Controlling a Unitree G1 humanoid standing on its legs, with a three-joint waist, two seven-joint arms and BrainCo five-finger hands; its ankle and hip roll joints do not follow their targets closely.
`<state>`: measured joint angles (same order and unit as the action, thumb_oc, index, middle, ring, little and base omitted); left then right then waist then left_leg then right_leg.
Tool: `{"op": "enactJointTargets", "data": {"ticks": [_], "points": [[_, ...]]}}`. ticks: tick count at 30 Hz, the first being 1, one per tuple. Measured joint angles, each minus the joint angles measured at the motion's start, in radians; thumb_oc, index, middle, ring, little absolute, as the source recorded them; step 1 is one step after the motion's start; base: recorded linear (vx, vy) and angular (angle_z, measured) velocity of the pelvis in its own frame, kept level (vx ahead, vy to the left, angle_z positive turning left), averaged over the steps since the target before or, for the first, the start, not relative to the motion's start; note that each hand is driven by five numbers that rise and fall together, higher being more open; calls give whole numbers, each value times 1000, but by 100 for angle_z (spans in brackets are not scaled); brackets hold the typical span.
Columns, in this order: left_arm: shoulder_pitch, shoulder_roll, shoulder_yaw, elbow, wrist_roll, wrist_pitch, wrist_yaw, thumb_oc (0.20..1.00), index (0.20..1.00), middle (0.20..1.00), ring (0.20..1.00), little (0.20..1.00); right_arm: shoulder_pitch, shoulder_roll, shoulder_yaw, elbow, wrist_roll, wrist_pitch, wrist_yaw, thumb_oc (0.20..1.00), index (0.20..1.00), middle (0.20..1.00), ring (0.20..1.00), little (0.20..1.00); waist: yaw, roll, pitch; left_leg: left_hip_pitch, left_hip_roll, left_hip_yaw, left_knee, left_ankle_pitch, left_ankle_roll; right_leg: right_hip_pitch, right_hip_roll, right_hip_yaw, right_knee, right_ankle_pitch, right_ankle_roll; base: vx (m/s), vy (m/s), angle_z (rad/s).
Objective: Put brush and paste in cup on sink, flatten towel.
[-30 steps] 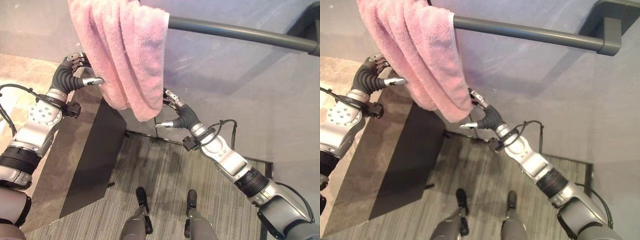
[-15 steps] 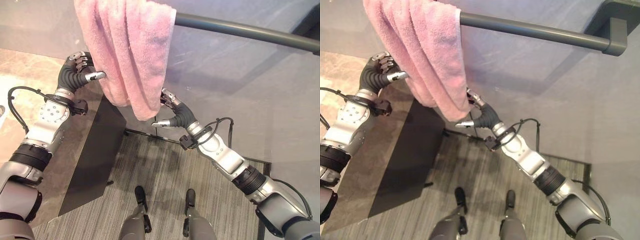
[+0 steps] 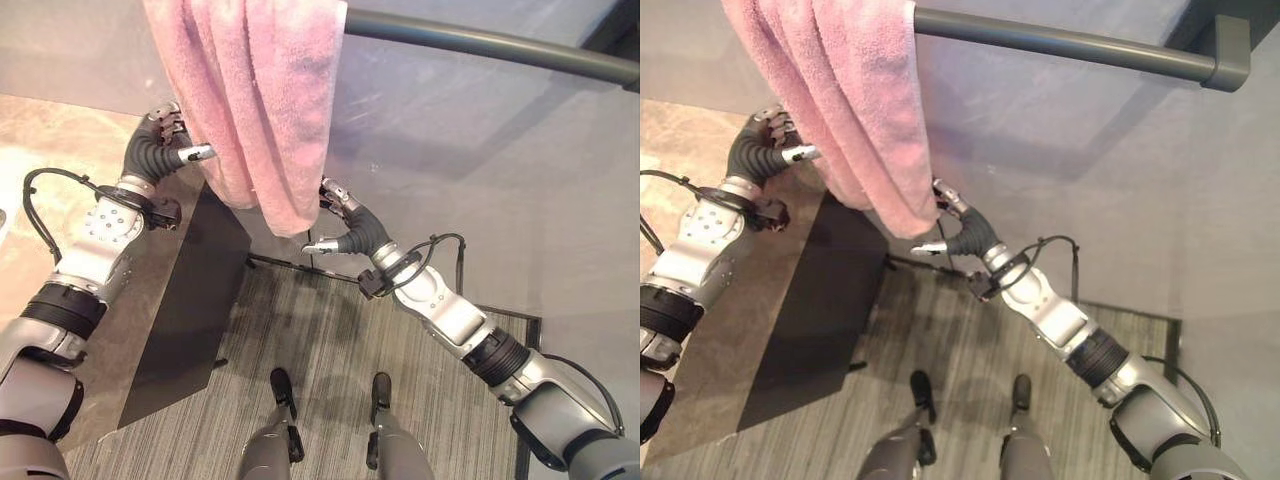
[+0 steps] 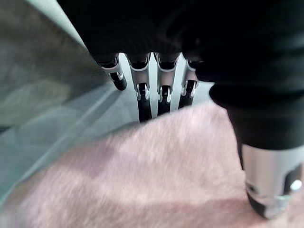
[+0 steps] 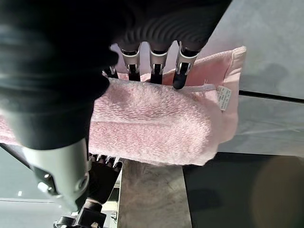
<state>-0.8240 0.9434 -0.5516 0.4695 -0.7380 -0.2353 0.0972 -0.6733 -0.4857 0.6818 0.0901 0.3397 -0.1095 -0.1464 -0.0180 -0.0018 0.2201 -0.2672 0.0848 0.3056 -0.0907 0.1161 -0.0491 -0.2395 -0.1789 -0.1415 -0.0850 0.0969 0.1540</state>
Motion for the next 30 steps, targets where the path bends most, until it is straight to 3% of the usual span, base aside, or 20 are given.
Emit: {"op": "enactJointTargets", "data": {"ticks": [6, 15, 30], "points": [[-14, -2, -58, 0, 1, 26, -34, 1000, 1000, 1000, 1000, 1000, 0, 1, 7, 0, -1, 0, 19, 1000, 1000, 1000, 1000, 1000, -8, 1, 0, -2, -4, 5, 0, 1, 1, -4, -4, 4, 0, 2, 1, 2, -1, -1], [-14, -16, -62, 1, -1, 34, -36, 1000, 1000, 1000, 1000, 1000, 0, 1, 6, 0, -2, 0, 18, 1000, 1000, 1000, 1000, 1000, -11, 3, 2, -2, -7, 7, 0, 1, 1, -6, -12, 8, 0, 4, 3, 0, 0, 0], [47, -19, 4, -37, -12, 33, -54, 1000, 1000, 1000, 1000, 1000, 2, -1, 1, -13, -20, 0, 18, 1000, 1000, 1000, 1000, 1000, -21, 15, 8, 9, -6, 12, 0, 2, 3, 0, -11, 16, 0, 7, 3, -2, 1, 0]]}}
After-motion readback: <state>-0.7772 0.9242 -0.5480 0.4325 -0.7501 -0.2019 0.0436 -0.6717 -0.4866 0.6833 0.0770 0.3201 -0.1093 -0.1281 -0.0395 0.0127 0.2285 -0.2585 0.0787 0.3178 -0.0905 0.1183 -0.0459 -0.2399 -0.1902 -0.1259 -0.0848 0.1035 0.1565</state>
